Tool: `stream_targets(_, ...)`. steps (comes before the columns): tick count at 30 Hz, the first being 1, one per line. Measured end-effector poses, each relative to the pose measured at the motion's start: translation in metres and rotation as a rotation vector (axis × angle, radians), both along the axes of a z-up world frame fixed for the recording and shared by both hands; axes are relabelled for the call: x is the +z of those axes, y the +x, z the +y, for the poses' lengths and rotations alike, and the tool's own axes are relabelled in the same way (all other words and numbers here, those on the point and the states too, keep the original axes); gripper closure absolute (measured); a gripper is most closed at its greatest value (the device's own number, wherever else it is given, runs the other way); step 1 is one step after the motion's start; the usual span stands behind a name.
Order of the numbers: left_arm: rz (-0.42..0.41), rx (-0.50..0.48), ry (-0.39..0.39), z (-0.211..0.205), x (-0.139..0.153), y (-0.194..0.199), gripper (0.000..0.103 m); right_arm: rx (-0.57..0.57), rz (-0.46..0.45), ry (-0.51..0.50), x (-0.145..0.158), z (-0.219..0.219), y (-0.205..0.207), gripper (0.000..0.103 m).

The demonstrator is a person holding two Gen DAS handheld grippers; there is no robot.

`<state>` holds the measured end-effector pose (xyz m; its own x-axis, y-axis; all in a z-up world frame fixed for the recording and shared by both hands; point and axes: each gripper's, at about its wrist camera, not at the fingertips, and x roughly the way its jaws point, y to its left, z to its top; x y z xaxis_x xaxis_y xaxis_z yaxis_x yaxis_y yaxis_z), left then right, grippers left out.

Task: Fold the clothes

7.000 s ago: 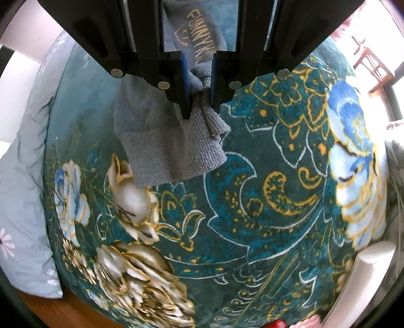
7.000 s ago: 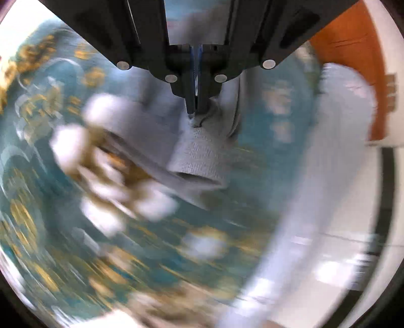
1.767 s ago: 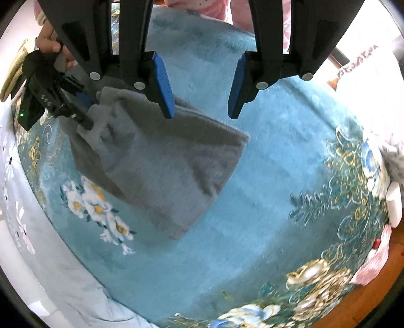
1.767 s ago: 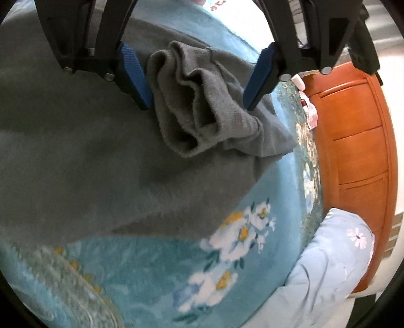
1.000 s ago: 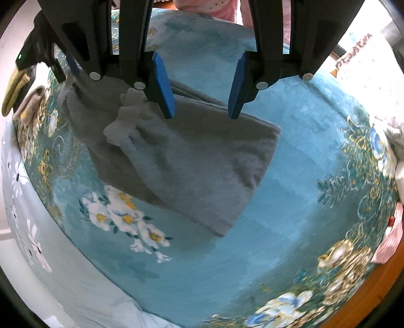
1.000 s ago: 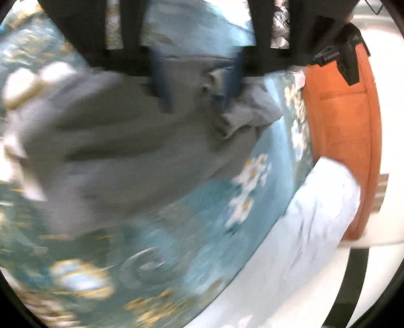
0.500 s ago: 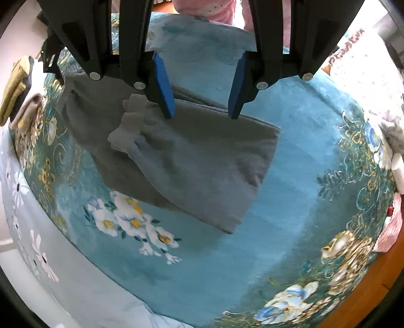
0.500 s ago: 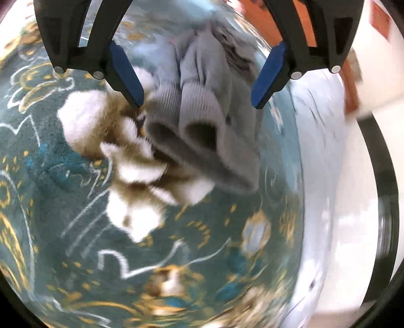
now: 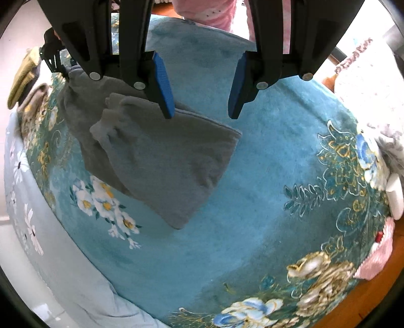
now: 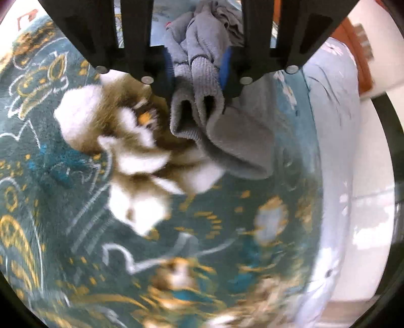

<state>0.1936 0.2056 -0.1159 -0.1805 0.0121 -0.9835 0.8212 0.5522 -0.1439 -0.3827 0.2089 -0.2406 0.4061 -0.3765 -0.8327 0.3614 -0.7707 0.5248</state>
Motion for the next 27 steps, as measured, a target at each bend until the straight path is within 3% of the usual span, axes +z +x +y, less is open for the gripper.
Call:
stream_targets(7,0.033,-0.059,-0.055,0.001,-0.004,0.042,0.058,0.236,0.166,-0.207,0.118,-0.025,0.082,0.082)
stream_targets(11,0.074,-0.034,-0.057,0.009,-0.013,0.075,0.058,0.455,0.228,-0.351,0.178,-0.043,0.182,0.082)
stream_targets(15,0.096,0.011,-0.058,0.021,-0.020,0.108,0.058,0.713,0.251,-0.441,0.201,-0.057,0.301,0.082)
stream_targets(18,0.114,0.061,-0.054,0.031,-0.027,0.136,0.058,0.905,0.283,-0.434,0.194,-0.060,0.384,0.082)
stream_targets(23,0.140,0.112,-0.035,0.045,-0.041,0.167,0.058,1.159,0.374,-0.279,0.127,-0.050,0.488,0.082)
stream_targets(25,0.150,0.123,-0.027,0.049,-0.048,0.174,0.058,1.206,0.386,-0.196,0.091,-0.045,0.505,0.082)
stream_targets(27,0.156,0.128,-0.016,0.052,-0.055,0.178,0.058,1.236,0.403,-0.162,0.078,-0.039,0.516,0.082)
